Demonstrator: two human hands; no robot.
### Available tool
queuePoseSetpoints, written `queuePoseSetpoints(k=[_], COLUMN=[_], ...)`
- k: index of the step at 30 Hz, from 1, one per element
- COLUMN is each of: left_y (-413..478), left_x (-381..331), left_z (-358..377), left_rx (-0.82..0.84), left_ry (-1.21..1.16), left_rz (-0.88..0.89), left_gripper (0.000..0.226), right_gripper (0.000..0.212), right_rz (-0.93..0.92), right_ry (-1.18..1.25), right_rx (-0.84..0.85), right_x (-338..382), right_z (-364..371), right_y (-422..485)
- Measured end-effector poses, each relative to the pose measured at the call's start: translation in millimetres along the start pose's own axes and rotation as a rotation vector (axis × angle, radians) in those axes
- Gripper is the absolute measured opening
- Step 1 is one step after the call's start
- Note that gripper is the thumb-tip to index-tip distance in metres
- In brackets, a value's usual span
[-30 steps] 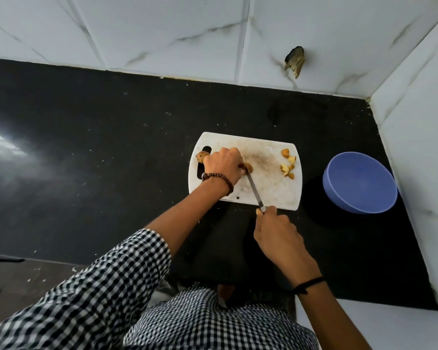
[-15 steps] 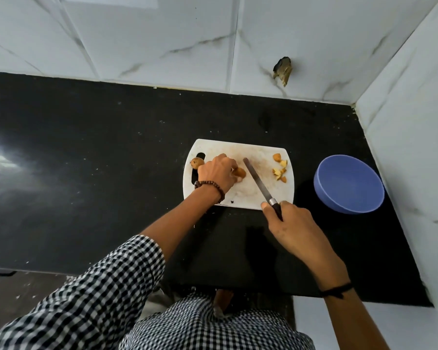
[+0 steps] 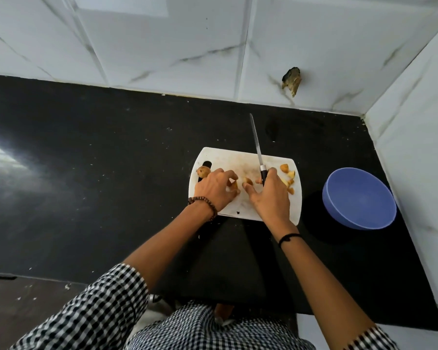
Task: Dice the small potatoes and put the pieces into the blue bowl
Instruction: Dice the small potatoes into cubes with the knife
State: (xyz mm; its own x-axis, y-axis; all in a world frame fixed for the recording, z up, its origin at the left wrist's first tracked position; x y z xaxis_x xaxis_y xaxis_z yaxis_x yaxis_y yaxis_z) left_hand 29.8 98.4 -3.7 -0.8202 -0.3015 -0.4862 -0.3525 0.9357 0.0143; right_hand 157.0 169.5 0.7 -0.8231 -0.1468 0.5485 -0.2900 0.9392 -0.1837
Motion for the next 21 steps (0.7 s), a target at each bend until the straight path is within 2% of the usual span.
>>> queuePoseSetpoints(k=[5,10,15,18,21], left_y=[3.8,7.4,11.0,14.0,18.0], left_x=[4.2,6.4,7.9,11.4,18.8], left_z=[-0.9,-1.8,1.2,1.5,0.3], left_rx=[0.038,0.001,0.0,0.036,0.099], left_ry=[0.008,0.021,0.016,-0.014,-0.067], left_rz=[0.022,-0.002,-0.031,-0.043,-0.028], left_gripper=[0.03,0.024,0.029,0.028,0.022], right_gripper=[0.038,0.034,0.03,0.03,0.032], right_rz=[-0.054,-0.134,-0.203,-0.182,-0.115], right_ry=[-0.037,0.012,-0.052,-0.073,0.036], right_rx=[-0.008,0.002,0.078,0.113,0.071], right_x=[5.1,28.9,56.9,54.9,42.6], right_z=[8.2,8.4,18.6,22.6,17.6], right_y=[11.8,39.7,69.1,75.5,71.4])
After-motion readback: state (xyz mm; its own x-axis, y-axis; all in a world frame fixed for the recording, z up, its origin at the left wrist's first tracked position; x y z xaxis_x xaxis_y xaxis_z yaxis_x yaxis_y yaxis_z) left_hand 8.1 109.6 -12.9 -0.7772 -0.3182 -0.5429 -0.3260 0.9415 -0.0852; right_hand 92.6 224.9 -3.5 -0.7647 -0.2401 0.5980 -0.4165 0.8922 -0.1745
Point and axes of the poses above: each hand's wrist, its own y-axis towards the middle knuckle, its own z-axis out of the palm, x = y × z, the point moved 2 cm from there along y, towards the middle knuckle, and after that the axes turned 10 degrees about z, right-handed, at the moved point
